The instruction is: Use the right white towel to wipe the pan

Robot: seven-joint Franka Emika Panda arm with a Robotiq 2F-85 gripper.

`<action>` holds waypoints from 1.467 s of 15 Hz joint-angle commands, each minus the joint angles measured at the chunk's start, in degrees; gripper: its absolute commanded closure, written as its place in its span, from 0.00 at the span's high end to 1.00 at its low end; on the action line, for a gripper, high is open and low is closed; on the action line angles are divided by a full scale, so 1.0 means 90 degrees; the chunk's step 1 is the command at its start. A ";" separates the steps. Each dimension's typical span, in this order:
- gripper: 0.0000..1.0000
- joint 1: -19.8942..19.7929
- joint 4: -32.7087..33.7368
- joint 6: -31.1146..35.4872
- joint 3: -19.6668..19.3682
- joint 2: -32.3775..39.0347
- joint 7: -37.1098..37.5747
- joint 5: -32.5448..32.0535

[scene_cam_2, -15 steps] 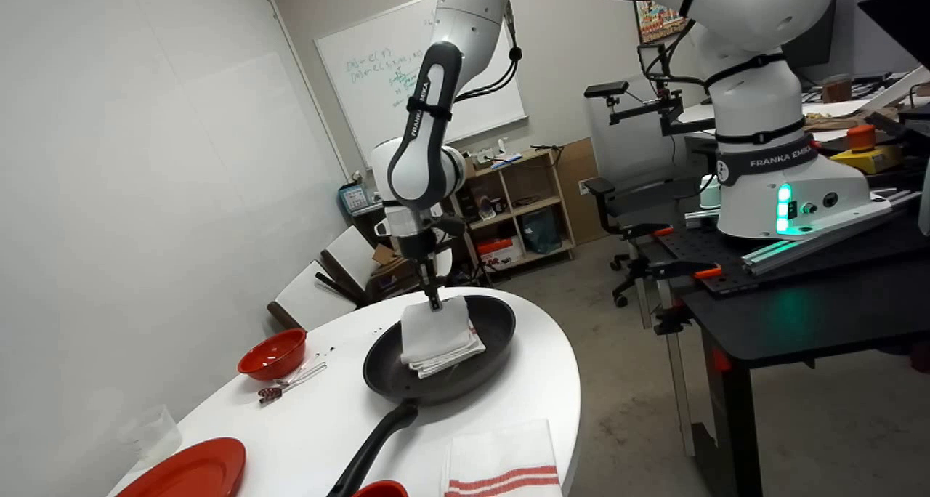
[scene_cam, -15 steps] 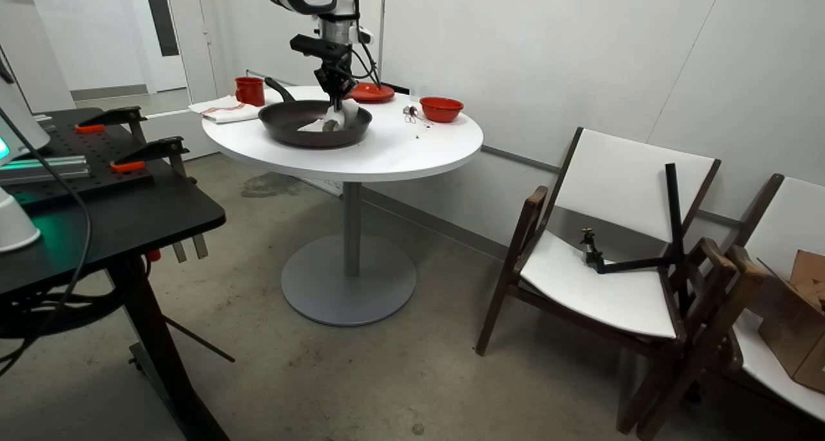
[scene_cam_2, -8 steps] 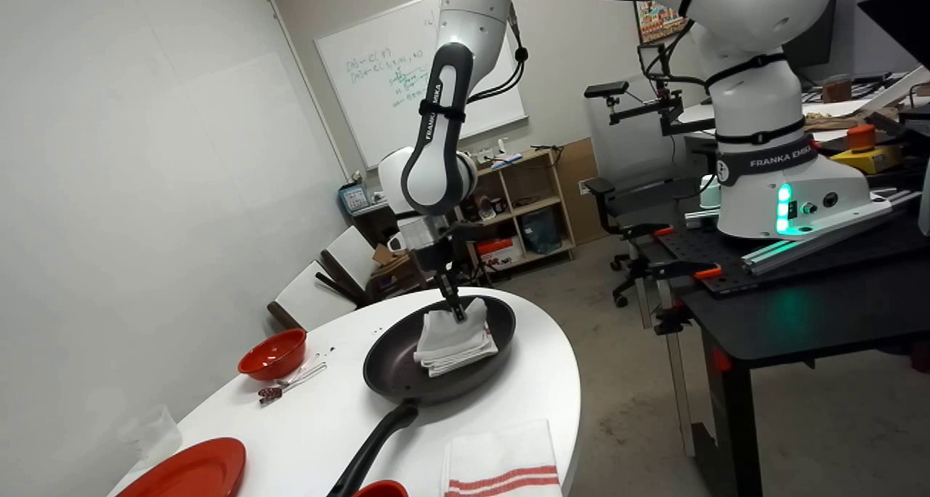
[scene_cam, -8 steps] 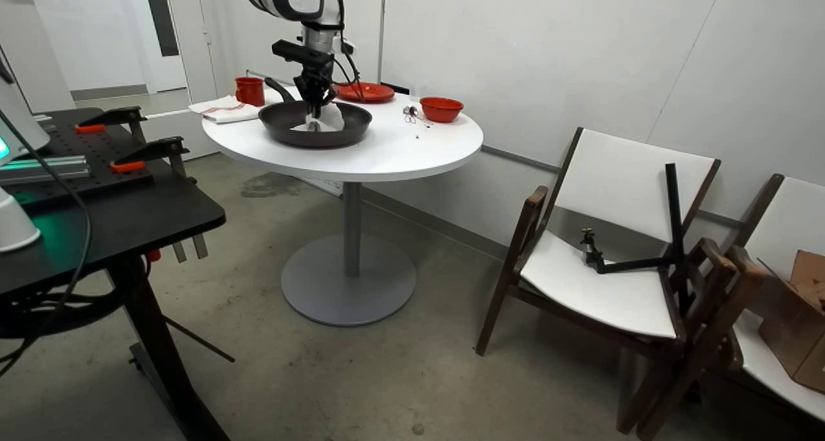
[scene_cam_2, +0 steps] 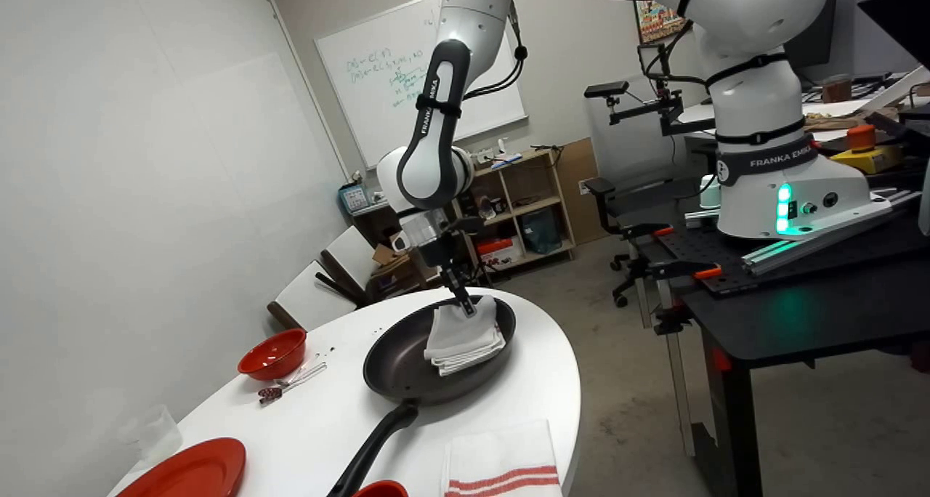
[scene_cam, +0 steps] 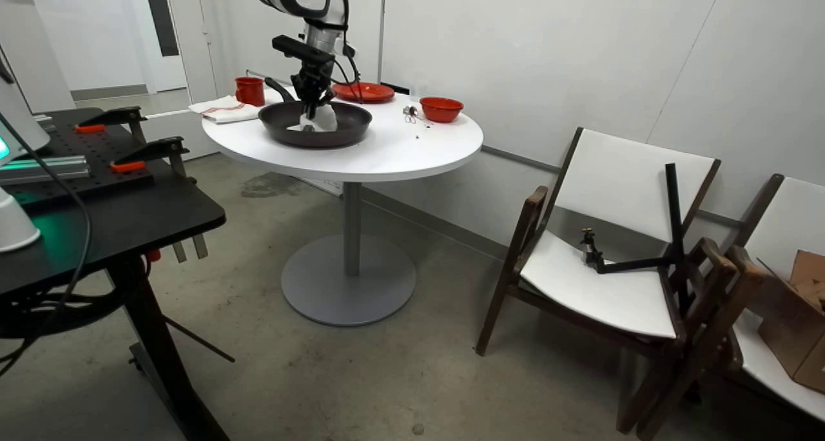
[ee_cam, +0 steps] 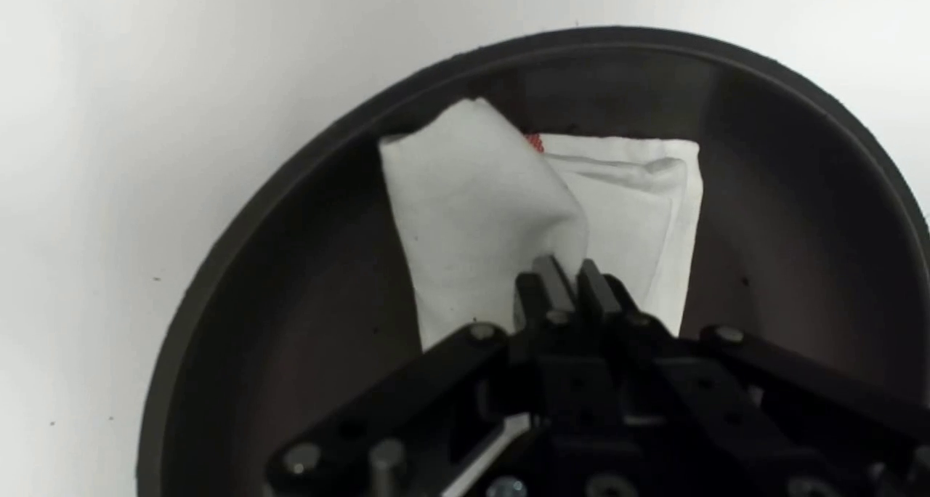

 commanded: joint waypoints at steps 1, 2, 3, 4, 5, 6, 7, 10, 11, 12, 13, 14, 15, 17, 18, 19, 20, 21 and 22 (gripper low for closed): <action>0.02 -0.0008 0.0103 -0.0270 -0.0030 -0.0036 0.0016 -0.0079; 0.02 0.0005 0.0128 -0.0281 -0.0052 -0.0024 0.0053 -0.0082; 0.02 0.0003 0.0141 -0.0296 -0.0055 -0.0018 0.0052 -0.0079; 0.02 0.0017 0.0149 -0.0305 -0.0076 -0.0014 0.0070 -0.0099; 0.01 0.0022 0.0156 -0.0310 -0.0084 -0.0007 0.0079 -0.0101; 0.01 0.0027 0.0159 -0.0310 -0.0092 -0.0002 0.0083 -0.0108; 0.01 0.0038 0.0166 -0.0310 -0.0101 0.0010 0.0099 -0.0113; 0.01 0.0062 0.0178 -0.0316 -0.0124 0.0030 0.0133 -0.0133; 0.01 0.0065 0.0189 -0.0322 -0.0128 0.0040 0.0154 -0.0125; 0.06 -0.0016 0.0068 -0.0101 -0.0039 0.0010 0.0035 -0.0023; 0.06 -0.0015 0.0068 -0.0102 -0.0041 0.0011 0.0038 -0.0023; 0.06 -0.0014 0.0068 -0.0103 -0.0043 0.0011 0.0040 -0.0023; 0.06 -0.0013 0.0068 -0.0104 -0.0044 0.0011 0.0042 -0.0023; 0.06 -0.0012 0.0068 -0.0104 -0.0046 0.0011 0.0042 -0.0024; 0.06 -0.0012 0.0068 -0.0104 -0.0046 0.0011 0.0042 -0.0024; 0.06 -0.0012 0.0068 -0.0104 -0.0046 0.0011 0.0042 -0.0024; 0.06 -0.0012 0.0068 -0.0104 -0.0046 0.0011 0.0042 -0.0024; 0.06 -0.0012 0.0068 -0.0104 -0.0046 0.0011 0.0042 -0.0024; 0.06 -0.0012 0.0068 -0.0104 -0.0046 0.0011 0.0042 -0.0024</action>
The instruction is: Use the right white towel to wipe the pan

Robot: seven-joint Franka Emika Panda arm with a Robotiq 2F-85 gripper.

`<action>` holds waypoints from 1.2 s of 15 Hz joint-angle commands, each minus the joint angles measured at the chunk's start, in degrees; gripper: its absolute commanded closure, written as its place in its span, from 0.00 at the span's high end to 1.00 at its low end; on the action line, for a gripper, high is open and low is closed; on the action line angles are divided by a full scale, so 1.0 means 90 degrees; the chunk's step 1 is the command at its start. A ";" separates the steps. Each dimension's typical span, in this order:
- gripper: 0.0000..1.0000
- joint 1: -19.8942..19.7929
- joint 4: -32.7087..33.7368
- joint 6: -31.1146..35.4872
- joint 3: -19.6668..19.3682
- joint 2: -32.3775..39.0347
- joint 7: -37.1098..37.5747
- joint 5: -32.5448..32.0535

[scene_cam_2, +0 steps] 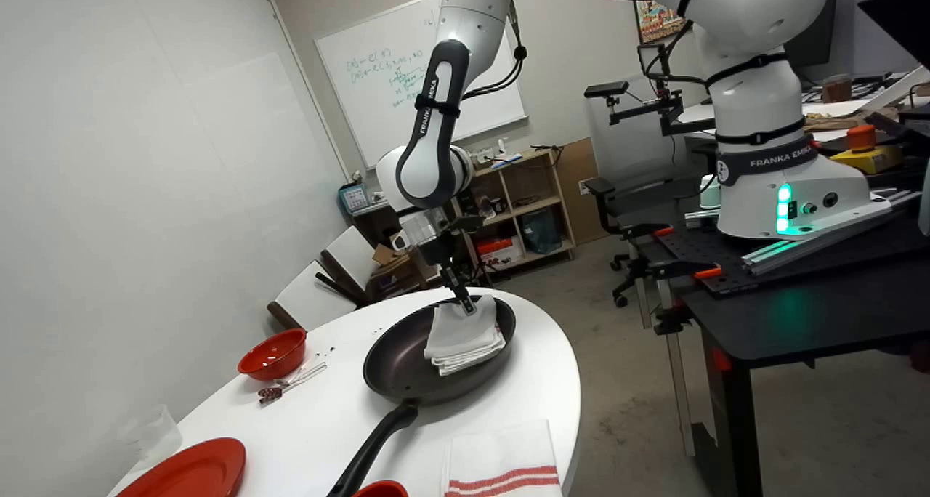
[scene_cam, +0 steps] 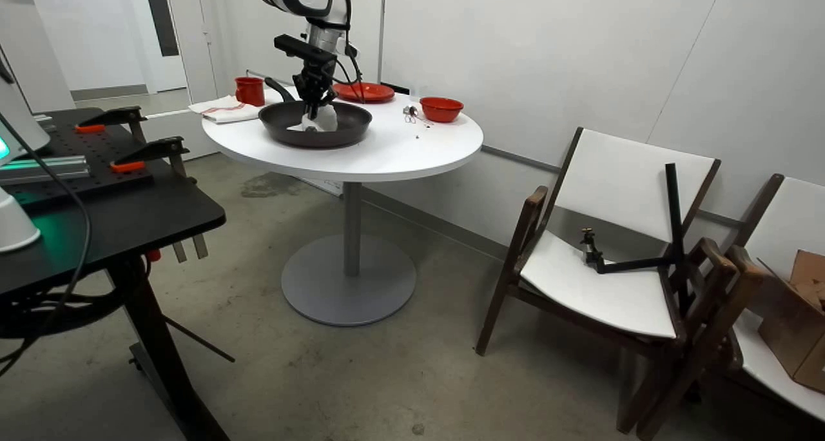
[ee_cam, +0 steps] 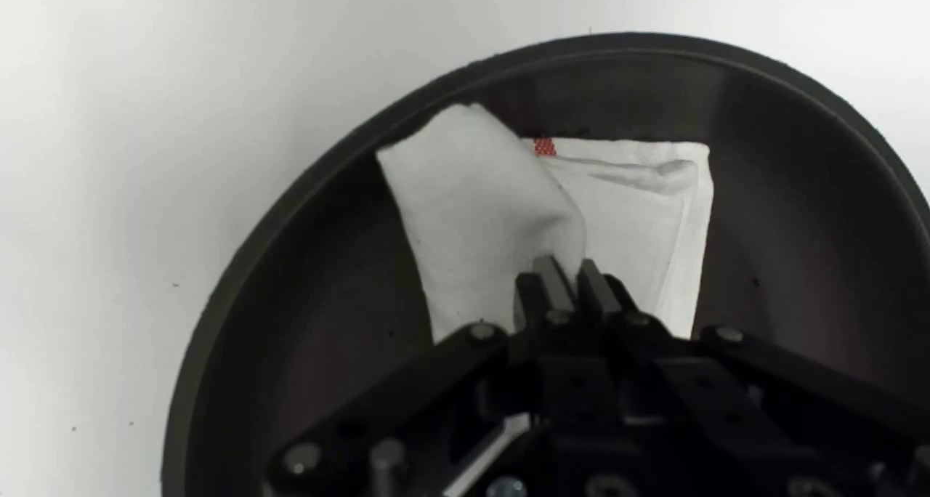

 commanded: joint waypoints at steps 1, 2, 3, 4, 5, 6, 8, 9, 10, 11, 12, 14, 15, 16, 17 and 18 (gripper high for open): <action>0.02 -0.0021 0.0011 -0.0010 0.0022 0.0006 0.0018 -0.0024; 0.02 0.0009 0.0118 0.0026 0.0009 0.0121 0.0050 -0.0039; 0.02 0.0000 0.0206 0.0031 0.0035 0.0212 0.0012 -0.0029; 0.02 0.0013 0.0274 0.0073 0.0041 0.0294 0.0022 -0.0032; 0.02 -0.0009 0.0361 0.0113 0.0086 0.0389 -0.0020 0.0000; 0.01 -0.0042 0.0437 0.0129 0.0138 0.0471 -0.0076 0.0030; 0.01 -0.0050 0.0612 0.0136 0.0191 0.0650 -0.0109 0.0027; 0.01 -0.0051 0.0681 0.0189 0.0215 0.0734 -0.0116 0.0026; 0.01 -0.0067 0.0745 0.0264 0.0257 0.0822 -0.0138 0.0044; 0.01 -0.0064 0.0821 0.0346 0.0284 0.0928 -0.0152 0.0033; 0.01 -0.0058 0.0884 0.0460 0.0304 0.1028 -0.0141 0.0027; 0.01 -0.0077 0.1028 0.0723 0.0378 0.1259 -0.0155 0.0033; 0.01 -0.0116 0.1097 0.0899 0.0450 0.1381 -0.0186 0.0063; 0.01 -0.0118 0.1148 0.1026 0.0476 0.1474 -0.0179 0.0042; 0.01 -0.0161 0.1202 0.1084 0.0541 0.1535 -0.0220 0.0057; 0.01 -0.0183 0.1233 0.1186 0.0566 0.1560 -0.0204 0.0066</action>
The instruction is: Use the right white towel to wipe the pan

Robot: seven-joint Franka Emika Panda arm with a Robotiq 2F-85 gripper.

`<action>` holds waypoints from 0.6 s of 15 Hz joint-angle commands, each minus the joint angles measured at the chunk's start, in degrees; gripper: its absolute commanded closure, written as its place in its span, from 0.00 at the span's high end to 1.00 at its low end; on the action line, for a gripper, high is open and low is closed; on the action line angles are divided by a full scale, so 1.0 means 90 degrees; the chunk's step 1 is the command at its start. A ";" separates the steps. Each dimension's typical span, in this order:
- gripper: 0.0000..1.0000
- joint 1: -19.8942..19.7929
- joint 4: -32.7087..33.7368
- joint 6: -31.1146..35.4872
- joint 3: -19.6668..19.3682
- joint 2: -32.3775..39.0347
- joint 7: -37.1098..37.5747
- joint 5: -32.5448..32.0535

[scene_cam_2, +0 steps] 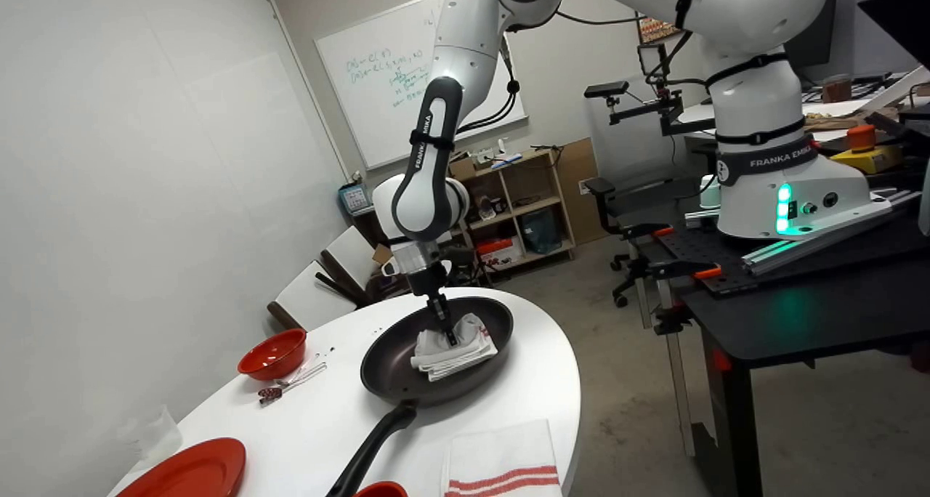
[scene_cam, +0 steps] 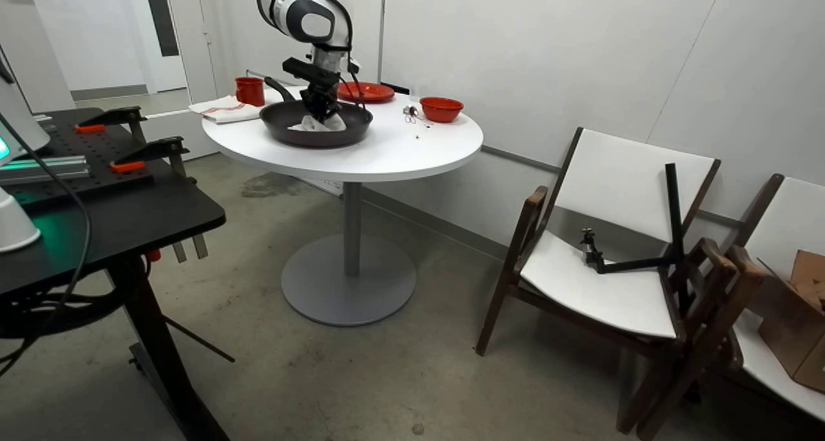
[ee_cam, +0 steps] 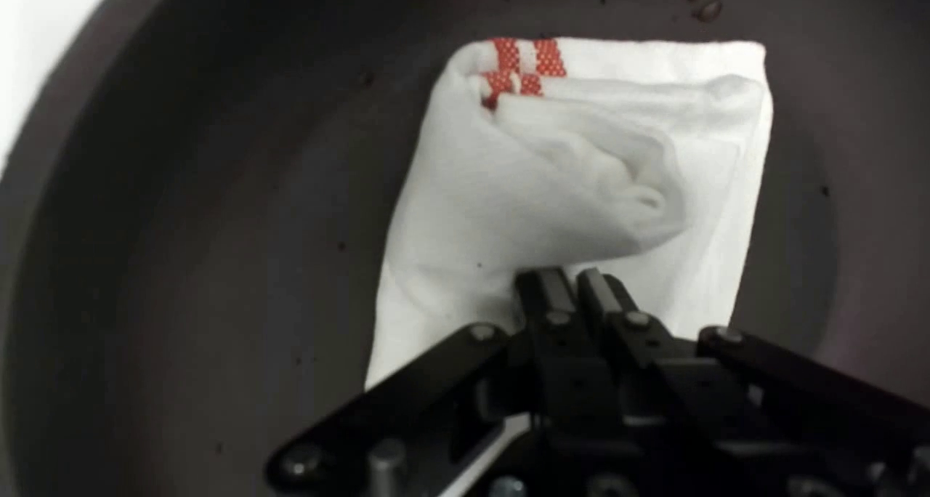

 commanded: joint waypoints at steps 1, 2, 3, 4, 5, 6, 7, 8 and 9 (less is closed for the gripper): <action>0.01 -0.0165 0.0393 0.0481 0.0219 0.0495 -0.0156 0.0059; 0.01 -0.0198 0.0414 0.0578 0.0231 0.0511 -0.0131 0.0064; 0.01 -0.0245 0.0435 0.0682 0.0233 0.0513 -0.0085 0.0087; 0.01 -0.0311 0.0444 0.0783 0.0247 0.0511 -0.0062 0.0120; 0.01 -0.0415 0.0438 0.0892 0.0289 0.0505 -0.0069 0.0175; 0.01 -0.0507 0.0435 0.0999 0.0327 0.0506 -0.0067 0.0218; 0.01 -0.0620 0.0412 0.1129 0.0362 0.0496 -0.0059 0.0269; 0.01 -0.0738 0.0390 0.1247 0.0408 0.0491 -0.0063 0.0314; 0.01 -0.0840 0.0383 0.1368 0.0454 0.0503 -0.0057 0.0347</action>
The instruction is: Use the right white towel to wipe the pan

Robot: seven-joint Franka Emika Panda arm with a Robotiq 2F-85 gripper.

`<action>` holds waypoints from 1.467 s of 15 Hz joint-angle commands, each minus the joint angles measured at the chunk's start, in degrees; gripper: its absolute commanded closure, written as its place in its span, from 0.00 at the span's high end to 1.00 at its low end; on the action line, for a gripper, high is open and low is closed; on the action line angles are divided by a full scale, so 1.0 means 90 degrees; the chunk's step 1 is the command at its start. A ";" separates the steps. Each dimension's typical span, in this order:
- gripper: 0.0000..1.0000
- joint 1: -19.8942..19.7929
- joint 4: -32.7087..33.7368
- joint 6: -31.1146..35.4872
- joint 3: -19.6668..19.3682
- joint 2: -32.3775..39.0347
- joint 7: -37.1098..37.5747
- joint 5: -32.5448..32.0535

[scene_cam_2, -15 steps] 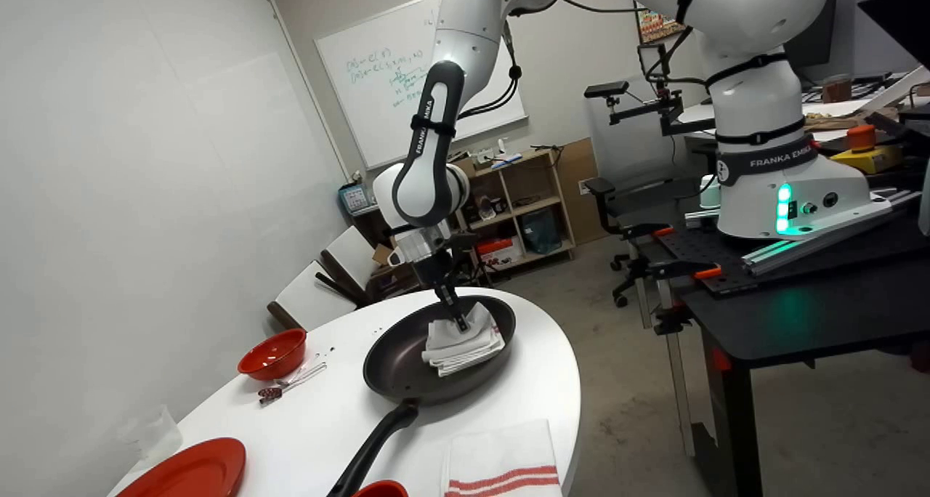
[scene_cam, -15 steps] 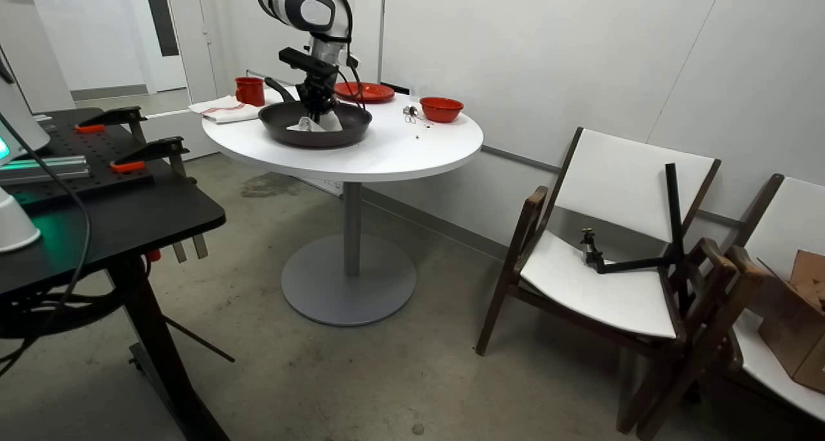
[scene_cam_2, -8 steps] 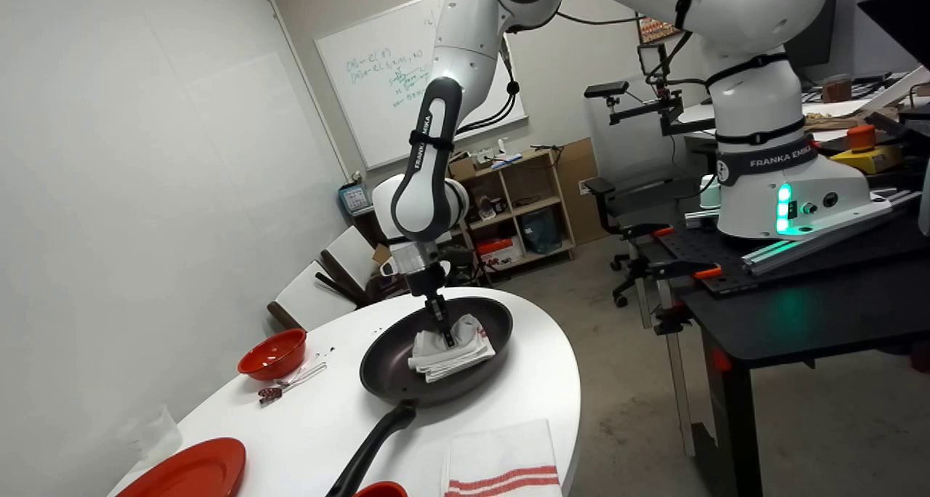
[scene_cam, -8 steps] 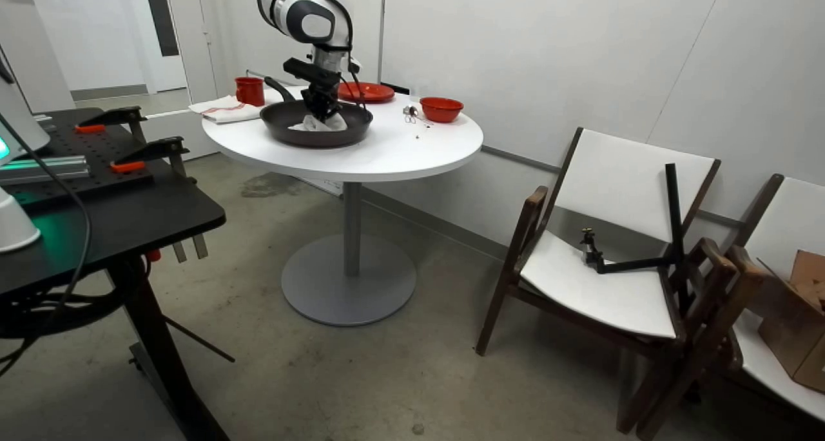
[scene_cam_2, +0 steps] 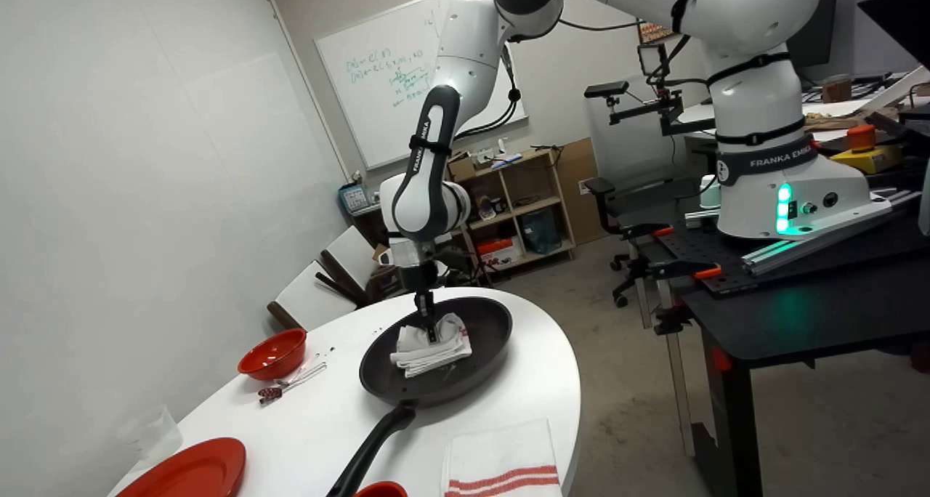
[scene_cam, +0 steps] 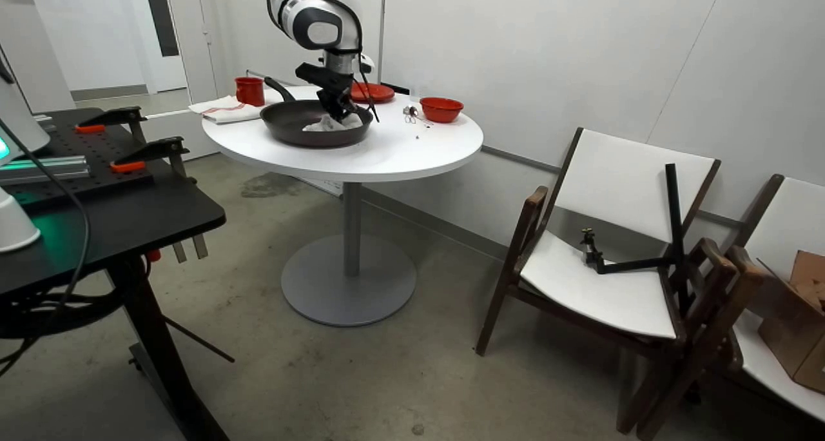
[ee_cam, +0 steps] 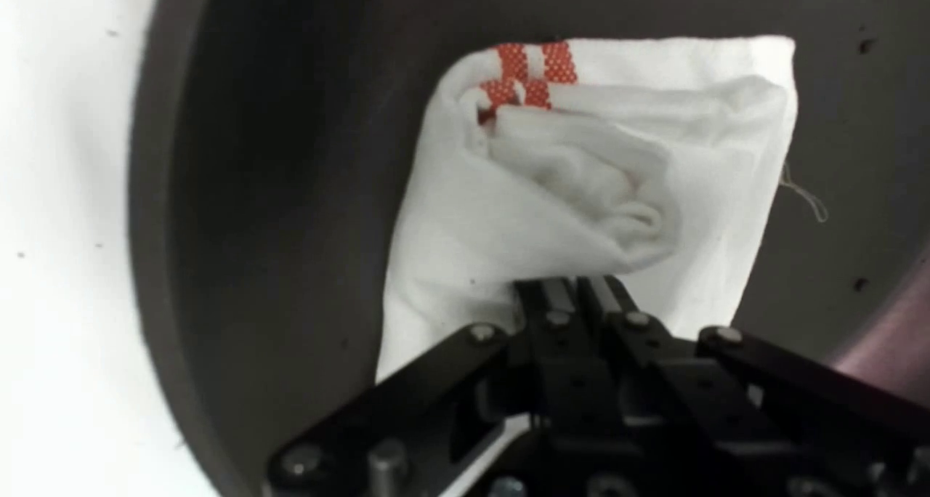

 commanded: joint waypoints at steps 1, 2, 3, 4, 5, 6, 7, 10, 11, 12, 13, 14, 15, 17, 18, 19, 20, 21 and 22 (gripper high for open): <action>0.01 -0.0433 0.0128 0.0496 0.0225 0.0236 -0.0063 0.0171; 0.01 -0.0487 0.0129 0.0566 0.0251 0.0255 -0.0054 0.0157; 0.01 -0.0528 0.0138 0.0622 0.0269 0.0277 -0.0035 0.0133; 0.01 -0.0560 0.0143 0.0646 0.0301 0.0294 -0.0040 0.0107; 0.01 -0.0579 0.0145 0.0678 0.0329 0.0306 -0.0035 0.0089; 0.01 -0.0562 0.0147 0.0665 0.0353 0.0306 -0.0040 0.0058; 0.01 -0.0492 0.0156 0.0650 0.0349 0.0307 -0.0023 0.0011; 0.01 -0.0134 0.0271 0.0529 0.0291 0.0345 0.0062 -0.0185; 0.01 0.0048 0.0342 0.0457 0.0268 0.0379 0.0081 -0.0286; 0.01 0.0176 0.0407 0.0407 0.0295 0.0420 0.0063 -0.0363; 0.01 0.0350 0.0477 0.0368 0.0272 0.0459 0.0090 -0.0453; 0.01 0.0493 0.0532 0.0338 0.0273 0.0495 0.0086 -0.0517; 0.01 0.0608 0.0585 0.0315 0.0294 0.0534 0.0062 -0.0566; 0.01 0.0823 0.0652 0.0302 0.0297 0.0596 0.0032 -0.0665; 0.01 0.0886 0.0697 0.0295 0.0298 0.0632 0.0018 -0.0700; 0.01 0.0905 0.0734 0.0291 0.0305 0.0655 0.0009 -0.0704; 0.01 0.0845 0.0777 0.0284 0.0336 0.0685 -0.0014 -0.0674; 0.01 0.0785 0.0791 0.0333 0.0321 0.0703 -0.0001 -0.0635; 0.01 0.0693 0.0800 0.0340 0.0320 0.0716 -0.0002 -0.0591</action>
